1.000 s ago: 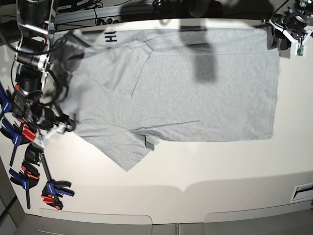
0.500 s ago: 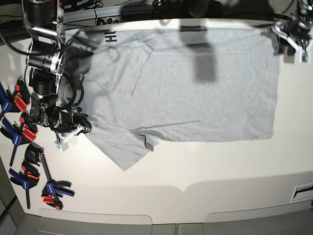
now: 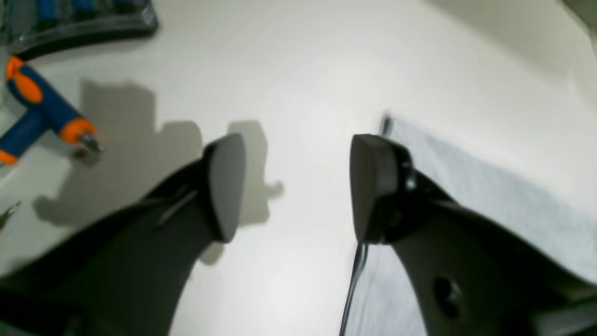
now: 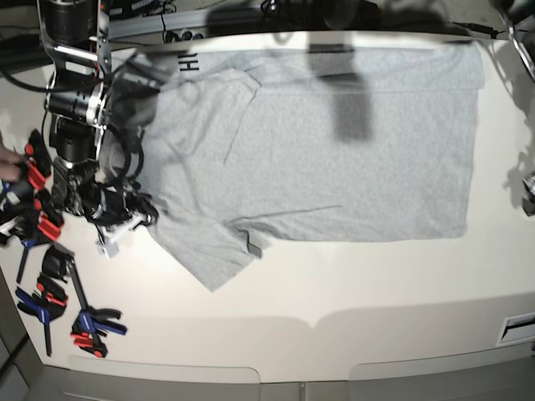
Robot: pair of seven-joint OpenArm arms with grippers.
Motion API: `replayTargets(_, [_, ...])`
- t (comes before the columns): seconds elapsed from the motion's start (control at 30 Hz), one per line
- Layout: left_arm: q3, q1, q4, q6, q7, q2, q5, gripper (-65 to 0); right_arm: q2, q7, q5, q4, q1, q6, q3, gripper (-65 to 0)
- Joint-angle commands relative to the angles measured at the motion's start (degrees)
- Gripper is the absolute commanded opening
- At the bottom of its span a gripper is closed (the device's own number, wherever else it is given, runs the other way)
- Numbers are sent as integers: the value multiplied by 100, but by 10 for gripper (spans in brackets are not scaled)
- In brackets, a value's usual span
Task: Fold the T-shirt properly
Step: 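Move the right gripper to the shirt's side seam and grasp it, then move the left gripper to the hem corner and grasp it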
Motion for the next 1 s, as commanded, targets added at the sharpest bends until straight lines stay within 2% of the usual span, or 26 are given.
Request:
replayTargets(0.0, [-35,-317,-225,-42,-87,-225,-79,-315,74,-48,-94,44,122,-24,-11,-650])
replayTargets(0.13, [-24,-1128,-1615,-59,-37,-433,-310,-315,74,-48,-94,44,122,-24,-11,-650])
replayTargets(0.37, [-24,-1886,-3646,-498,17,-407,-400,-315,74,-72,-94,44,122,-24,-11,-650])
replayTargets(0.4, [-24,-1952,-3768,-586,31,-389,-400,-315,76,-72,-92,44,122,-24,-11,-650])
replayTargets(0.87, [-24,-1978,-3818,-586,424,-299,-426,-329,76,-111,-92,44,122,-24,-11,-650])
replayTargets(0.97, [-24,-1991,-3807,-697,540,-249,-417,-329,76,-114,-92,44,122,-24,-11,-650])
